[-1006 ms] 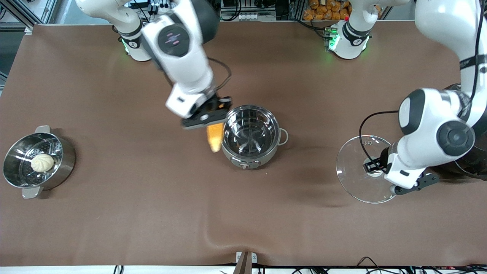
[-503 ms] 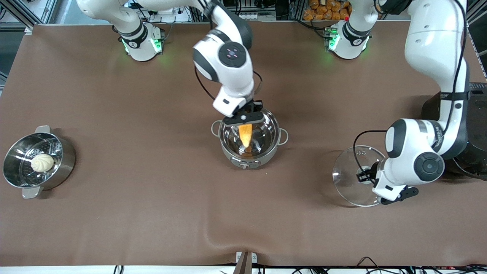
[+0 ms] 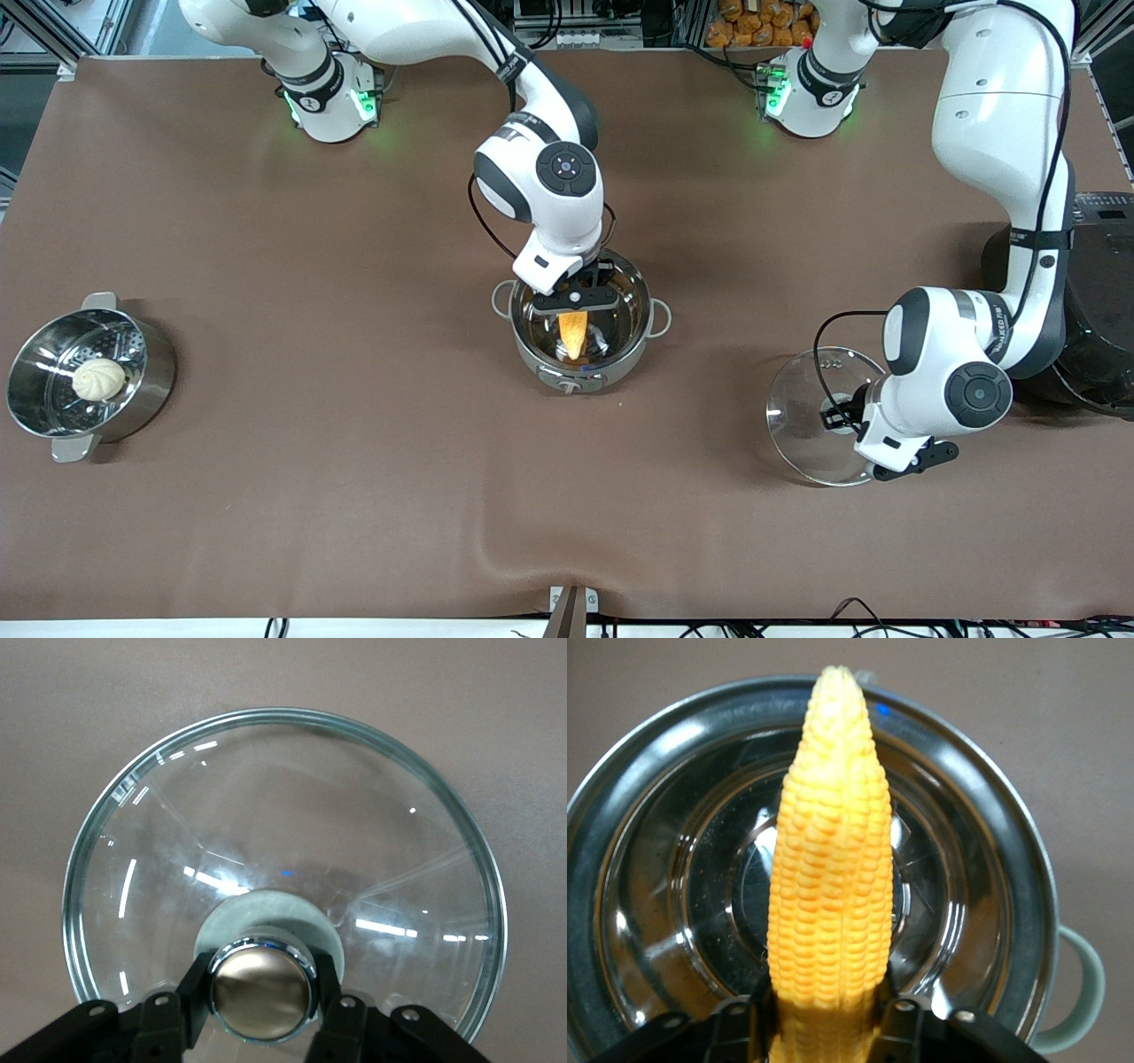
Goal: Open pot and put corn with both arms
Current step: 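Release the corn and withdraw the right gripper while the left gripper sets the lid down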
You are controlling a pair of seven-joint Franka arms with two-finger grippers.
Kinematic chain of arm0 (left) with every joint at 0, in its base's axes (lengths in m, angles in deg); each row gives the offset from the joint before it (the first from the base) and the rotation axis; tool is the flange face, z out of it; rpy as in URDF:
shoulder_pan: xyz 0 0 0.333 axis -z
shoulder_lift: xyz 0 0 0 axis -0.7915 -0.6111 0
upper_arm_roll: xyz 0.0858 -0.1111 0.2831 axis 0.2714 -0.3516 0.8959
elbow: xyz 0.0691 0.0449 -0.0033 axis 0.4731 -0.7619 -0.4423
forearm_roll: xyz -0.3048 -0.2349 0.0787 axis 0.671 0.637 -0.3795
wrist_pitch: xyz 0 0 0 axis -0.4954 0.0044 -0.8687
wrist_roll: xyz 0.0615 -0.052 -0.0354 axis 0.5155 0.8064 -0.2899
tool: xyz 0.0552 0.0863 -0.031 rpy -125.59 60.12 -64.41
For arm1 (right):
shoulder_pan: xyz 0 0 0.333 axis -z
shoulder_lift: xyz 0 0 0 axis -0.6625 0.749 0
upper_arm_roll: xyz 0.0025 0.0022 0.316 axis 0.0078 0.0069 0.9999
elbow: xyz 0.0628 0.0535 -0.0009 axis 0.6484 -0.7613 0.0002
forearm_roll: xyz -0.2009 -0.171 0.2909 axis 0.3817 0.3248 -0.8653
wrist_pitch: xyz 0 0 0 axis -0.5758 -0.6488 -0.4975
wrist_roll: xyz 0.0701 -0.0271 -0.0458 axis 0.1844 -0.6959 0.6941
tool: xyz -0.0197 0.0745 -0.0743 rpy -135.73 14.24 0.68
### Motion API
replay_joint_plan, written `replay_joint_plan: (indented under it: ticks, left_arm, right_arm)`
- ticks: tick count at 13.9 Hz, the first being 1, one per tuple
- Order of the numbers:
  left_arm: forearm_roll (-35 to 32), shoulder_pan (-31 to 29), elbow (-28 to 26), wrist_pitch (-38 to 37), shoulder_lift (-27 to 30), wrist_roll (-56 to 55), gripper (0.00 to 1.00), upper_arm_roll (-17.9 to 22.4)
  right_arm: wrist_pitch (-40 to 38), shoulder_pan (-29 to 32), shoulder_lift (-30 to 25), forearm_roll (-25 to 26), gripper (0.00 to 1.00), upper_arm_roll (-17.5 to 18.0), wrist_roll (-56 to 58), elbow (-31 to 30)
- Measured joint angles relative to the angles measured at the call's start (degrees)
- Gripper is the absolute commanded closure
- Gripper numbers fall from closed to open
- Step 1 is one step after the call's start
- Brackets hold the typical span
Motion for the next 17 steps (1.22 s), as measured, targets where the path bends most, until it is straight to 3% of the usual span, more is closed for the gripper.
replay_joint_plan:
  ticks: [3,4,5,6,7,9,13,17]
  left_arm:
    - [0.0,0.2,0.0,1.1,-1.3,0.0,1.00,-0.1]
    - [0.0,0.3,-0.1,1.4,-1.8,0.0,0.86,-0.1]
    - [0.0,0.4,-0.1,1.6,-2.2,0.0,0.67,-0.2]
    - [0.0,0.4,-0.1,1.7,-2.4,-0.1,0.28,-0.2]
    - [0.0,0.5,-0.1,1.7,-2.6,-0.2,0.00,-0.3]
    - [0.0,0.6,-0.2,1.7,-2.6,-0.2,0.00,-0.3]
    - [0.0,0.7,-0.1,1.7,-2.3,-0.3,0.00,-0.3]
    - [0.0,0.6,0.1,1.6,2.1,-0.3,0.00,-0.3]
  right_arm:
    - [0.0,0.1,0.0,0.1,0.20,-0.3,0.0,0.4]
    - [0.0,0.1,0.0,0.1,0.19,-0.3,0.0,0.5]
    - [-0.1,0.1,0.0,0.1,0.16,-0.3,0.0,0.8]
    - [-0.8,0.2,-0.2,0.1,0.14,-0.5,-0.1,1.5]
    - [-2.5,0.7,-0.8,0.1,0.11,-0.9,-0.1,2.5]
    - [-6.2,4.5,-3.2,0.0,0.00,-1.5,1.3,3.8]
    - [-11.8,19.3,-8.8,-4.9,0.00,-1.5,8.6,4.3]
    - [-16.3,28.3,-12.4,-6.1,0.00,-1.5,14.6,4.4]
